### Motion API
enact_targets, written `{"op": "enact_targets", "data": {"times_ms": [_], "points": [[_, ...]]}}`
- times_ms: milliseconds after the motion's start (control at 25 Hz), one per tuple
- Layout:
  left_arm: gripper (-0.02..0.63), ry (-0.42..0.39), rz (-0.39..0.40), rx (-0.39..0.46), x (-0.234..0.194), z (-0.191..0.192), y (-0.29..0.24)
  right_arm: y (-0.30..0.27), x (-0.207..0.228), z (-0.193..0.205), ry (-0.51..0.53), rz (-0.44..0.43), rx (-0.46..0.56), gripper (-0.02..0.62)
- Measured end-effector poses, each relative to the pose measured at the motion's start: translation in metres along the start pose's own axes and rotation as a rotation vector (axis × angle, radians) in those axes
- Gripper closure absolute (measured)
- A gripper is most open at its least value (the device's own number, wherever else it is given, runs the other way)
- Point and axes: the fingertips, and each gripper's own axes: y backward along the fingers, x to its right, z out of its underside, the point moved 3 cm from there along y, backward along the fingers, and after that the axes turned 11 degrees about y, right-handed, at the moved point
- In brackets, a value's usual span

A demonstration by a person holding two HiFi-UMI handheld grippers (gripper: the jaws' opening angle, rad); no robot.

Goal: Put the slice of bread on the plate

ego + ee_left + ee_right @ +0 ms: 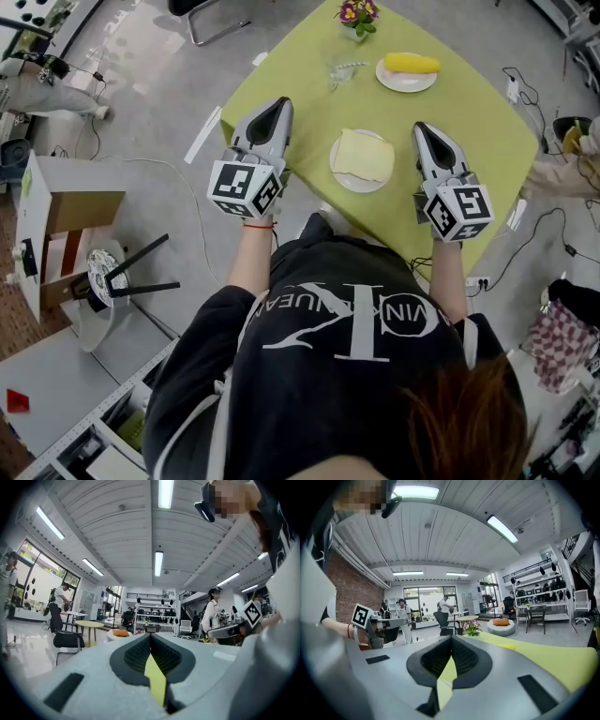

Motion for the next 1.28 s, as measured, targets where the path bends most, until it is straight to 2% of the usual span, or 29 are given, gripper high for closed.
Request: {"op": "enact_targets", "data": {"times_ms": [720, 1280], "points": [[0.595, -0.022, -0.049, 0.035, -0.015, -0.014, 0.013, -0.013, -0.001, -0.017, 0.024, 0.018, 0.082, 0.595], [0.595, -0.036, -0.051, 0.032, -0.020, -0.018, 0.016, -0.013, 0.000, -0.018, 0.015, 0.041, 0.105, 0.595]]}}
